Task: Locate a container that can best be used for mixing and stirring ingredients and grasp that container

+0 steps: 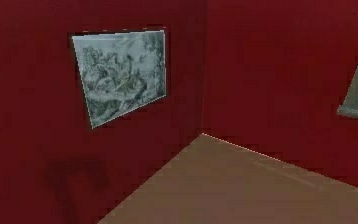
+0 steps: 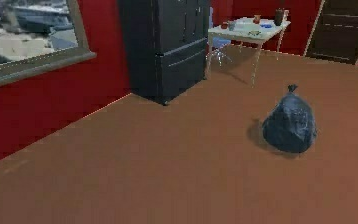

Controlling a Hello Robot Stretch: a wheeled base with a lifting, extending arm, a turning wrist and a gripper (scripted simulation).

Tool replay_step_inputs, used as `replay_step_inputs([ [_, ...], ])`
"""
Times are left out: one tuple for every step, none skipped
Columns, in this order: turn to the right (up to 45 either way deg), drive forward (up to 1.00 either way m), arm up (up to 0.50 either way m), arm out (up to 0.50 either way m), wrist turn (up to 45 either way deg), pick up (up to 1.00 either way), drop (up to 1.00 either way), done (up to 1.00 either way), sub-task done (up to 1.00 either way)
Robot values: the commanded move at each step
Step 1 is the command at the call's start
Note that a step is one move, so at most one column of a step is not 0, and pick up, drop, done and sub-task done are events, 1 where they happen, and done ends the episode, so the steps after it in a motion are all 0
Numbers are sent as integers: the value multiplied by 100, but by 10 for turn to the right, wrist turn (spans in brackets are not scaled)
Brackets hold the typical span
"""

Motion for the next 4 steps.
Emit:
replay_step_inputs([
  [-180, 0, 0, 0, 0, 0, 0, 0, 0],
  [0, 60, 0, 0, 0, 0, 0, 0, 0],
  [450, 0, 0, 0, 0, 0, 0, 0, 0],
  [450, 0, 0, 0, 0, 0, 0, 0, 0],
])
